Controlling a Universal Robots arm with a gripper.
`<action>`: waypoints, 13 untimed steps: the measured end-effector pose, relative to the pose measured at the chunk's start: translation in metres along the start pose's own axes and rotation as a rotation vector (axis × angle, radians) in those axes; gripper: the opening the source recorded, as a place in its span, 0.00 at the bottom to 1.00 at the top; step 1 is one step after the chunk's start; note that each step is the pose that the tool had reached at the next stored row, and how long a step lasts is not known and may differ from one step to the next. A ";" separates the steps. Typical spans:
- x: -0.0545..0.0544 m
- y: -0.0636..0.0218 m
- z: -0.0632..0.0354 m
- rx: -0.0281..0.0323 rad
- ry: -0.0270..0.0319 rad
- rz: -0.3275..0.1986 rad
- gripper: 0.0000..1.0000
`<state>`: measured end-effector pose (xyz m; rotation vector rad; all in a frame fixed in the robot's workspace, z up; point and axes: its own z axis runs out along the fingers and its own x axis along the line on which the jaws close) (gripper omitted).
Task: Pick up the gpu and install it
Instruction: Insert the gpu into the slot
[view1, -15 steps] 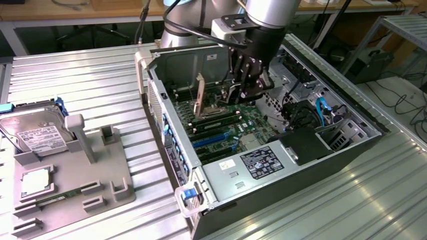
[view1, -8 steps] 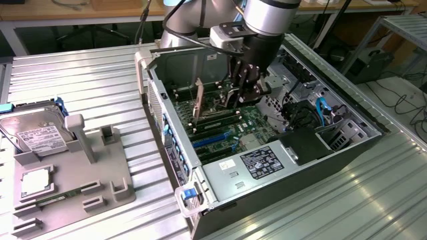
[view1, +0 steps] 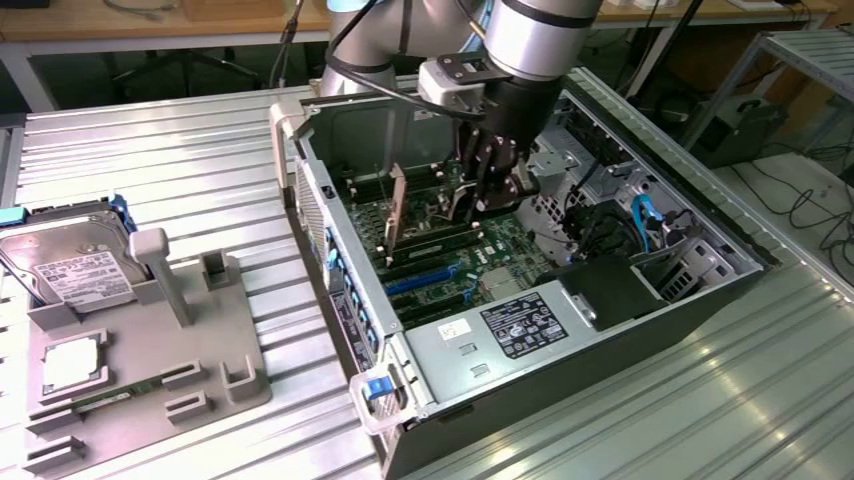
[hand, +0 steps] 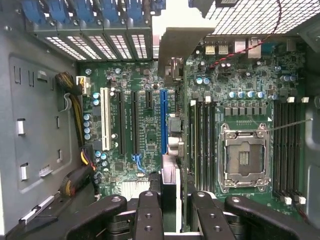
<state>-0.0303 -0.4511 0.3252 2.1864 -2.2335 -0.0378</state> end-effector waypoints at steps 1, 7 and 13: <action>0.000 0.0001 0.0008 0.0001 -0.0001 0.000 0.28; 0.000 0.0061 0.0025 0.0001 -0.0003 0.000 0.28; -0.002 0.0093 0.0105 0.0128 -0.0003 0.000 0.28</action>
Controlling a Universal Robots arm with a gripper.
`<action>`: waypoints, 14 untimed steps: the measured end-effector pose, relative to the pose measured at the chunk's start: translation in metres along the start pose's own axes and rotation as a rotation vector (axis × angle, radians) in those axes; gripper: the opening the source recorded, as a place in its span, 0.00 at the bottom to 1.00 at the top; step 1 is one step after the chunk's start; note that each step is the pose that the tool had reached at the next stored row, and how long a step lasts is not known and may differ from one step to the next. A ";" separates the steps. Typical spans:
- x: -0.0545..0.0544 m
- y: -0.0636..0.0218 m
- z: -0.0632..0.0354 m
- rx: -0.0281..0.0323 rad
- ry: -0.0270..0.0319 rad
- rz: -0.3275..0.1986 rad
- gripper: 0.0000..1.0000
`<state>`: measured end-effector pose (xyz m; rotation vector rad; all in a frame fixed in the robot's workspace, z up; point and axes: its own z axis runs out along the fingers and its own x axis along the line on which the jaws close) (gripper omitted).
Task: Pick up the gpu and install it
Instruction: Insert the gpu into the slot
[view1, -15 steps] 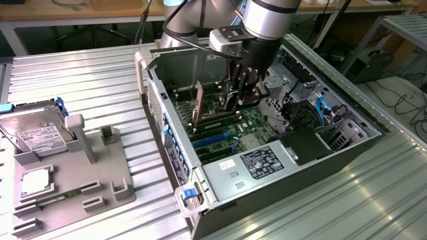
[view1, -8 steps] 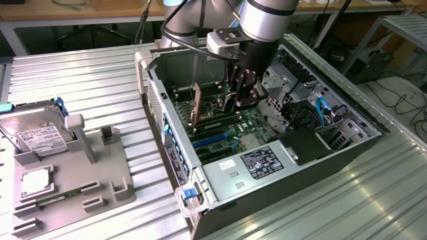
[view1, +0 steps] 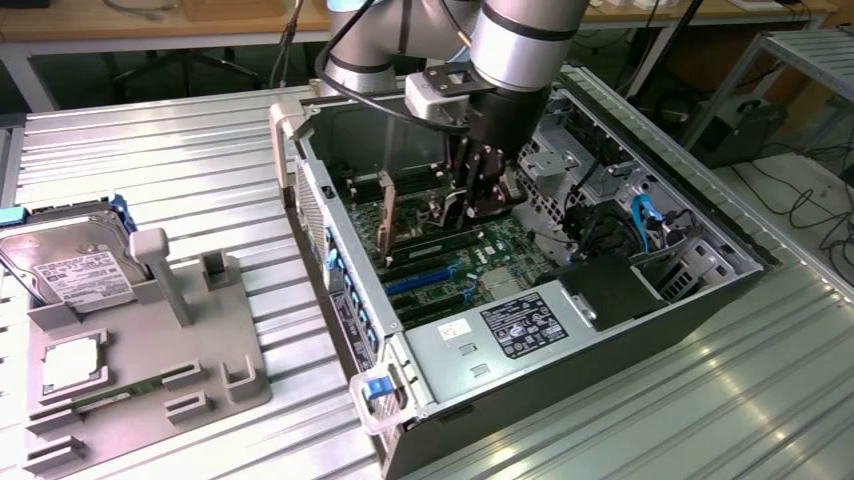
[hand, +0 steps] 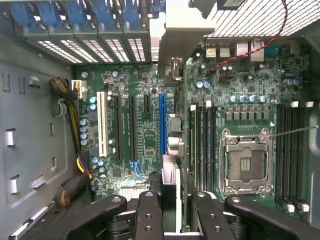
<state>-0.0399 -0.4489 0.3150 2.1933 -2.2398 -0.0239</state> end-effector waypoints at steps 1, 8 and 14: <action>0.000 0.0000 0.0003 0.0000 -0.0004 0.000 0.28; 0.000 0.0000 0.0007 -0.0001 -0.0007 0.000 0.28; 0.000 0.0004 0.0034 -0.0003 -0.0011 0.000 0.28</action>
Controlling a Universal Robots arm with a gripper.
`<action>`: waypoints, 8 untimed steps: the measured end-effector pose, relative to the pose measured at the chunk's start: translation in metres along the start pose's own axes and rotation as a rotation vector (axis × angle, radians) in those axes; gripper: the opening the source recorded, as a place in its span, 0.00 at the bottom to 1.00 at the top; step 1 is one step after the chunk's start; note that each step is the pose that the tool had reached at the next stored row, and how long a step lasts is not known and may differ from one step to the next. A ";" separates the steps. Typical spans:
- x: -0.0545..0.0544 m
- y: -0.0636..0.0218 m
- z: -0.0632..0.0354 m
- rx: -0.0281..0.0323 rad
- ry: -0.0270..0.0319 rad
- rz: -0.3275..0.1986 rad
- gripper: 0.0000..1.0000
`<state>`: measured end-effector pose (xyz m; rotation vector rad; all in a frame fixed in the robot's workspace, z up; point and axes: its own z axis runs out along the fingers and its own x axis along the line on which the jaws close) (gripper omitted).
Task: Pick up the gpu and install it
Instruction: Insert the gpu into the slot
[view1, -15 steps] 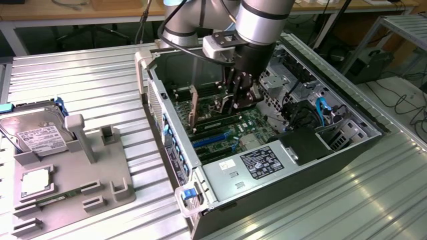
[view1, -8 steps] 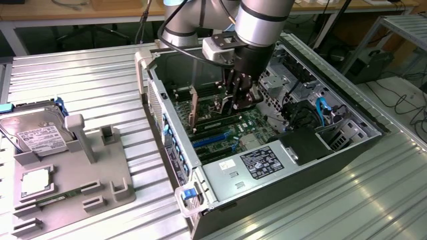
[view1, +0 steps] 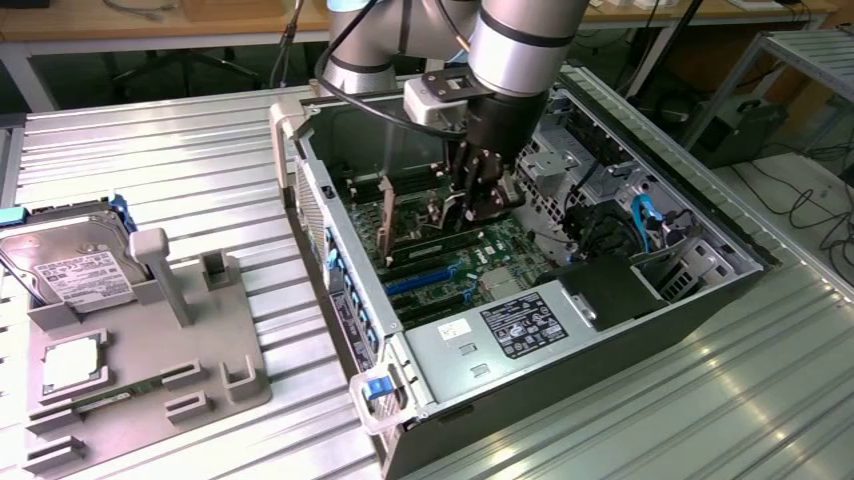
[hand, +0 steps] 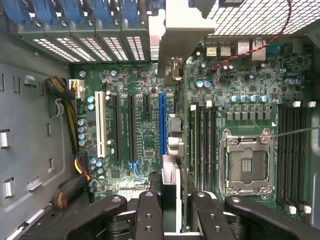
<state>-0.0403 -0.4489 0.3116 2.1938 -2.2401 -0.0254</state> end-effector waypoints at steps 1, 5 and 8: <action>0.000 0.0000 0.0002 0.0000 -0.0001 0.000 0.28; 0.000 0.0000 0.0026 0.0001 -0.0002 0.000 0.28; 0.000 0.0000 0.0038 0.0001 -0.0003 0.000 0.28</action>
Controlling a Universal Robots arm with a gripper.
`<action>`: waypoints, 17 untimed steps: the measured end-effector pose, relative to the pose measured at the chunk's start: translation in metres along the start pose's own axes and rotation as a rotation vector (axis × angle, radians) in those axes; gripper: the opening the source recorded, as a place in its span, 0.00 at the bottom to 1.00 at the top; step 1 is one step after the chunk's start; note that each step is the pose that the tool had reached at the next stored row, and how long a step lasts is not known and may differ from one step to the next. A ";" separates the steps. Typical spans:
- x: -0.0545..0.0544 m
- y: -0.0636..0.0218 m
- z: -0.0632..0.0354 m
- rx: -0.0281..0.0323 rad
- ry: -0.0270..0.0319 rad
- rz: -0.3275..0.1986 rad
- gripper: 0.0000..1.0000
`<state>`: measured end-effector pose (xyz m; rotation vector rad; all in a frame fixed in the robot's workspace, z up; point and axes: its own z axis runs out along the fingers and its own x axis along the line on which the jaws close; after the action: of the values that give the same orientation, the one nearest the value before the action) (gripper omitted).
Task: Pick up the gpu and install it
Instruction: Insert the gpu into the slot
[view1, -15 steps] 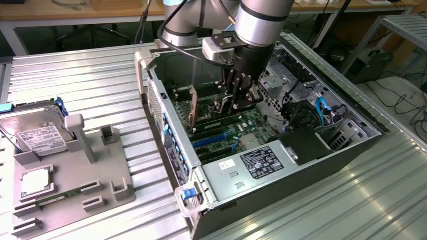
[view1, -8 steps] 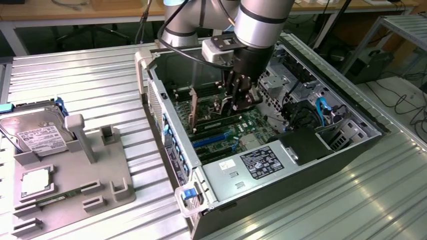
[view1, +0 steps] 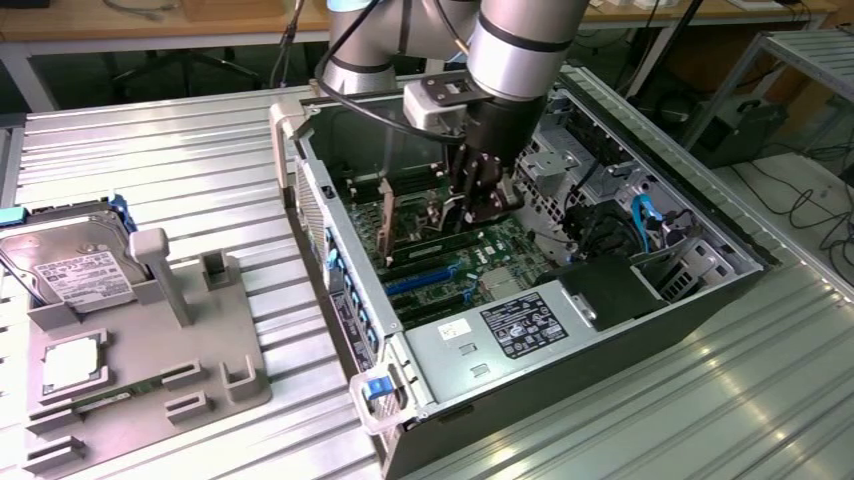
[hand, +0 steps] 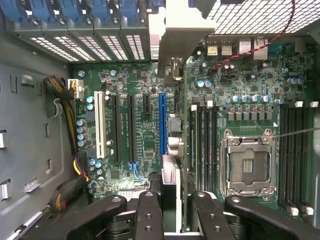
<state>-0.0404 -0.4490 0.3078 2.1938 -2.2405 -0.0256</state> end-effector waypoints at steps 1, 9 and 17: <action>0.000 0.0000 0.0003 -0.0001 0.0002 0.000 0.28; 0.000 0.0061 0.0051 0.0049 0.0003 0.000 0.28; 0.000 0.0094 0.0179 0.0106 0.0030 0.000 0.28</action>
<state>-0.0501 -0.4486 0.2901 2.1978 -2.2440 -0.0104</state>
